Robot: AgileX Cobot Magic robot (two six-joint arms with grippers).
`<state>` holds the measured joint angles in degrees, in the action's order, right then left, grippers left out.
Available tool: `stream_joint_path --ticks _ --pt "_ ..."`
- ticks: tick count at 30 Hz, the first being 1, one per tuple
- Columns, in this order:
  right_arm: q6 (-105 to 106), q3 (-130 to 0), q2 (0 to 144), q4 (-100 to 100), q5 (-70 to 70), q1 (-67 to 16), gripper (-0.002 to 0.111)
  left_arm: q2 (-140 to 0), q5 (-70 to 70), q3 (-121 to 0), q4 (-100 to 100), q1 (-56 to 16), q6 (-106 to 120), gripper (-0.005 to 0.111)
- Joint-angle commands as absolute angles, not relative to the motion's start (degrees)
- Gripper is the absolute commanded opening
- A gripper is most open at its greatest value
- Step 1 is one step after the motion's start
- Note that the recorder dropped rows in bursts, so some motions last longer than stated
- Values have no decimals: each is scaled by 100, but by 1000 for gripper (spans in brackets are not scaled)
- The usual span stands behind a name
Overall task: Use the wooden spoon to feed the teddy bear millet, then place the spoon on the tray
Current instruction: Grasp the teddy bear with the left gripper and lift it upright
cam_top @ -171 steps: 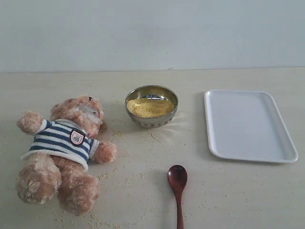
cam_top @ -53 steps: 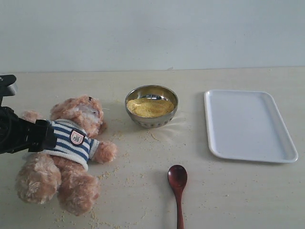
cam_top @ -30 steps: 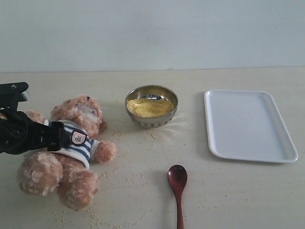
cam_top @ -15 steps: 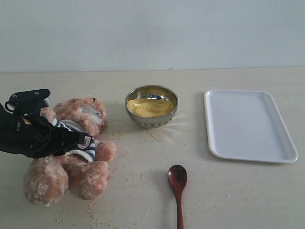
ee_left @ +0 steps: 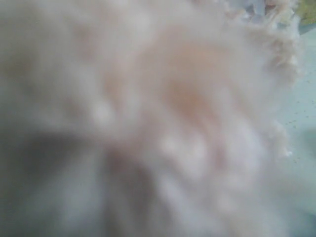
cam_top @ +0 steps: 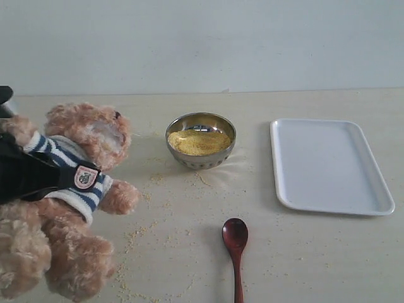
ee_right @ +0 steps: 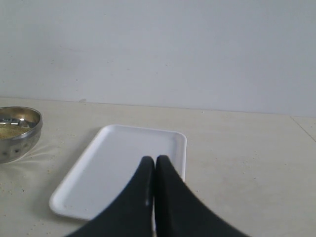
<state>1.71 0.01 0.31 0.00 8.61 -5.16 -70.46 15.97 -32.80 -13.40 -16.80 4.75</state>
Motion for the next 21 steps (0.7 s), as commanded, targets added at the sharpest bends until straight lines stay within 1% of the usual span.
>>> stream_joint_path --ticks 1,7,10,13,17,21 --pt "176 0 0 -47 805 -535 0 -6239 1408 -2820 -1918 -1724 508 5" --pt "176 0 0 -47 805 -535 0 -5540 1160 -2293 -2738 -1724 508 5" --pt "186 0 0 -47 805 -535 0 -5214 1307 -2154 -3179 -1724 923 5" --pt "186 0 0 -47 805 -535 0 -4861 1641 -2131 -3992 -1724 2155 5" --pt "173 0 0 -47 805 -535 0 -4501 2301 -2131 -6118 -1724 4539 5" --pt "173 0 0 -47 805 -535 0 -4526 2958 -2131 -7963 -1724 6265 5"
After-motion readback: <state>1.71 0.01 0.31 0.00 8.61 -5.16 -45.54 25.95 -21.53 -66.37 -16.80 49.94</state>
